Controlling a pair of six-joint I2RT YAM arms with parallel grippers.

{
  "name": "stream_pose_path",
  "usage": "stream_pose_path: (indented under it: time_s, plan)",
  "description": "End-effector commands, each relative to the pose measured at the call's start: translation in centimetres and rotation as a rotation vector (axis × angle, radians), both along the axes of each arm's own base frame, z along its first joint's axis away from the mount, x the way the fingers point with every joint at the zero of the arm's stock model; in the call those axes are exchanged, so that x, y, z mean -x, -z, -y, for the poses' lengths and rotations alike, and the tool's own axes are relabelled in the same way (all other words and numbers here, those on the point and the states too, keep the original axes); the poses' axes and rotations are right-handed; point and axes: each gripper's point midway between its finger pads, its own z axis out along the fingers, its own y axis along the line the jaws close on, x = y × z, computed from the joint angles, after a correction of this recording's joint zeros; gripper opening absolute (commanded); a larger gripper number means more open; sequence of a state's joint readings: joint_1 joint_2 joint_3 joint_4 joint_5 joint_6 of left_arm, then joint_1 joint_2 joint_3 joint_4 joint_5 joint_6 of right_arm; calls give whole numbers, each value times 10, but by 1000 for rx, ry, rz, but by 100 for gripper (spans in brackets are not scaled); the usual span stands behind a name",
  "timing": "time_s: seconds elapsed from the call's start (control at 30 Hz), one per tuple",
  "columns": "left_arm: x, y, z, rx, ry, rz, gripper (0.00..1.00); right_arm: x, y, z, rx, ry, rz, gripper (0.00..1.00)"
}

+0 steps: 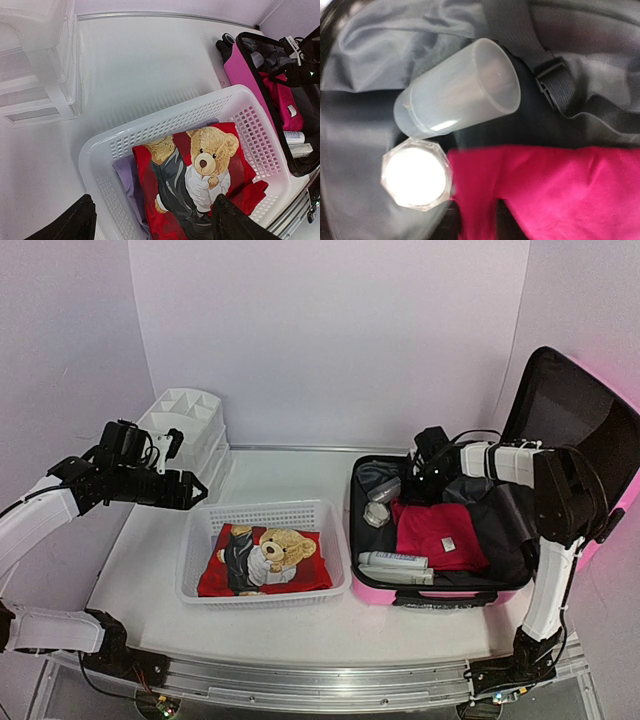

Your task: Open, take out, and arrange the luggage

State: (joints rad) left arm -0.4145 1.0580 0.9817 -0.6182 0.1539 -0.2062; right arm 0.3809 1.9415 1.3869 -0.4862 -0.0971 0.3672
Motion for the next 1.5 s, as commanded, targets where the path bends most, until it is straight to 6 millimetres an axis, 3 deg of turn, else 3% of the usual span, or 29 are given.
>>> stream_pose_path:
  time_s: [0.0,0.1,0.27,0.47,0.63,0.73,1.0,1.23,1.3,1.47]
  plan:
    - [-6,-14,1,5,-1,56,79,-18,-27,-1,5,46,20,41]
    - [-8,-11,-2,-11,-22,55,79,-12,-40,8,43,81,-21,57]
    - [-13,-10,-11,-21,-88,47,80,7,-61,18,79,70,-44,72]
    - [-24,-3,-30,-76,-213,45,83,31,-44,28,225,-36,-107,80]
    - [-32,30,-38,-162,-255,-31,84,42,-25,20,325,-132,-145,85]
    - [-29,46,-42,-212,-254,-89,84,46,-20,22,342,-90,-188,87]
    - [-37,34,-39,-287,-211,-158,85,60,-34,4,400,-51,-254,88]
    - [-49,34,-30,-316,-159,-198,85,95,-36,25,520,61,-422,88]
    - [-52,31,-25,-303,-151,-207,85,109,-37,20,533,74,-449,88]
    - [-57,29,-22,-322,-127,-202,85,125,-20,13,556,125,-495,89]
